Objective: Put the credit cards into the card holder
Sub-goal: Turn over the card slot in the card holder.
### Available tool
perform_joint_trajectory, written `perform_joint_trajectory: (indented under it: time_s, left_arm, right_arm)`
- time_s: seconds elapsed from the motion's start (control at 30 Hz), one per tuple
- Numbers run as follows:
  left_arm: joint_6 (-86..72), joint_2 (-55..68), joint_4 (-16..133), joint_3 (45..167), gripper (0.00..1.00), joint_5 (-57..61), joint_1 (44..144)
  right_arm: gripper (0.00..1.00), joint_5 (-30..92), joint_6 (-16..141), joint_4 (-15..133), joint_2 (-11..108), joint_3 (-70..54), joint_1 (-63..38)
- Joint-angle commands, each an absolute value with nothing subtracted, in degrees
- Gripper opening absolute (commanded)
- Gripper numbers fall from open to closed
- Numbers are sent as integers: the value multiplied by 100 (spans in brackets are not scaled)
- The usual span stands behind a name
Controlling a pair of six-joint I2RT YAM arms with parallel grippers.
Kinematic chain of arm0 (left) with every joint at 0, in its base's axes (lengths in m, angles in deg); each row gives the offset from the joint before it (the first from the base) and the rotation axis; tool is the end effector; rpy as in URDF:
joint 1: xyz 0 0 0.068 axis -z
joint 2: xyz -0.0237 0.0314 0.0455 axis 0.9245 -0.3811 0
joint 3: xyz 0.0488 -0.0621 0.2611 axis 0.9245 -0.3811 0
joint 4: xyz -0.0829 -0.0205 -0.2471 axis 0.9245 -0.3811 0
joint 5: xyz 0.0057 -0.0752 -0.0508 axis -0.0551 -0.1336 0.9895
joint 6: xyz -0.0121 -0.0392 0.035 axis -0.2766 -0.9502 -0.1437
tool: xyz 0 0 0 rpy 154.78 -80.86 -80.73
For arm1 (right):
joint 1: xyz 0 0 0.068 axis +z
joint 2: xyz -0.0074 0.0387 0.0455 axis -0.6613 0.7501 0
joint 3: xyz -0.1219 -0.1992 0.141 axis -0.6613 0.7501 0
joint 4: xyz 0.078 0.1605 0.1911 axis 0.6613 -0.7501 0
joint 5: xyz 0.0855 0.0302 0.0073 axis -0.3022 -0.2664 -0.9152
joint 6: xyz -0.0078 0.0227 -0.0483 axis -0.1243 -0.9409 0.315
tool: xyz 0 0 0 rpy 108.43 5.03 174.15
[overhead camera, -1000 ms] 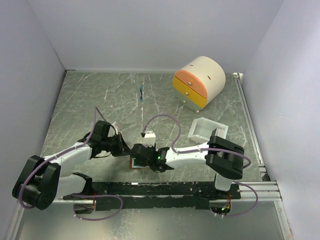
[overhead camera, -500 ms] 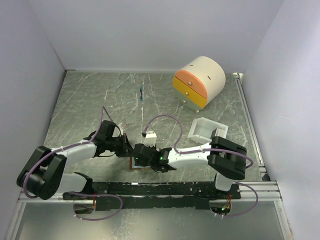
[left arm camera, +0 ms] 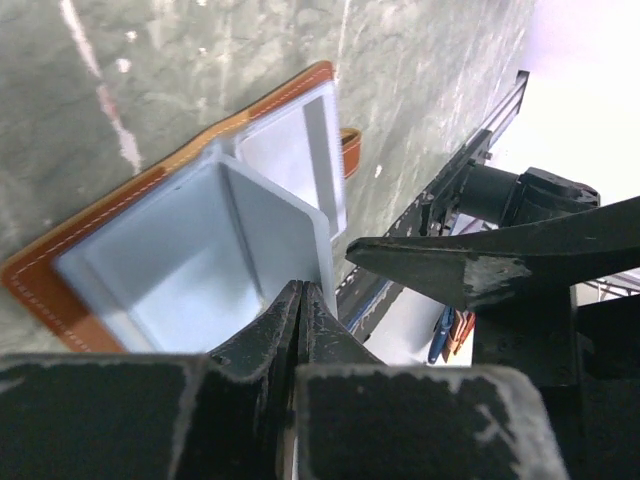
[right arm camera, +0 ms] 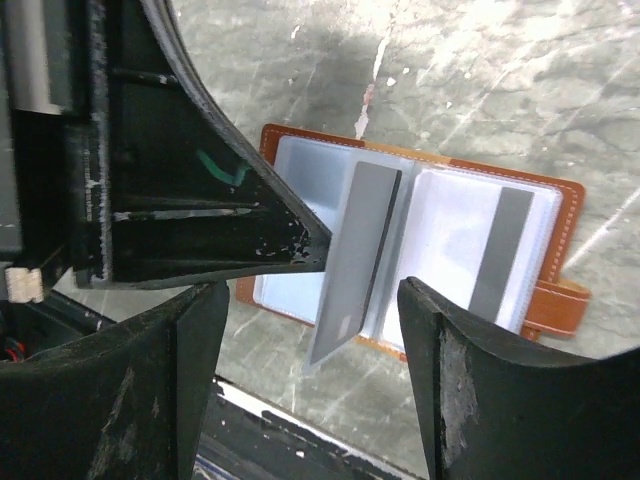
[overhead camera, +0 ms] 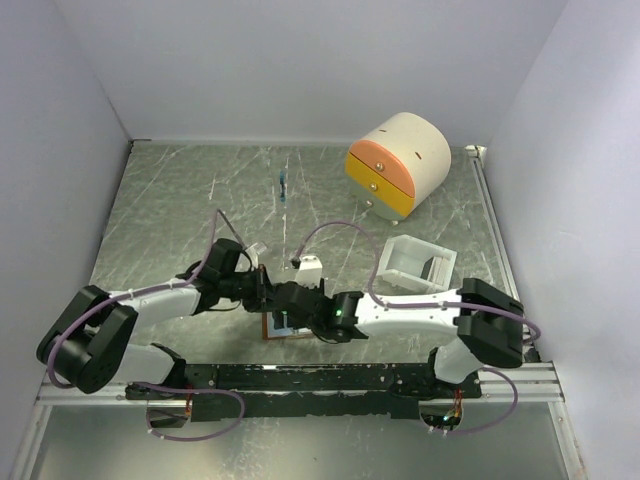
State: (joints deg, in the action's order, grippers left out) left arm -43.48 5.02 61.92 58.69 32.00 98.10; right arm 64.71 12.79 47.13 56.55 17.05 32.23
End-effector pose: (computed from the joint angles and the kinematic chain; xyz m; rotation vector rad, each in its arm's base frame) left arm 0.1857 -0.1348 0.1420 -0.0445 2.6451 -1.3701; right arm 0.1031 0.2953 0.1920 -0.1565 2.3965 0.5513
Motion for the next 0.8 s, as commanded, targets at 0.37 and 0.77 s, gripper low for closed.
perform_joint_trajectory:
  time_s: [0.37,0.77]
  left_arm:
    - [-4563,360,6412,6384,14,2708,10507]
    - [-3984,1811,4579,6974,44,1124,10510]
  right_arm:
    - [70,7513,1484,3584,3964,2036,3178]
    - [70,7510,2034,3146,3767,1998,2347]
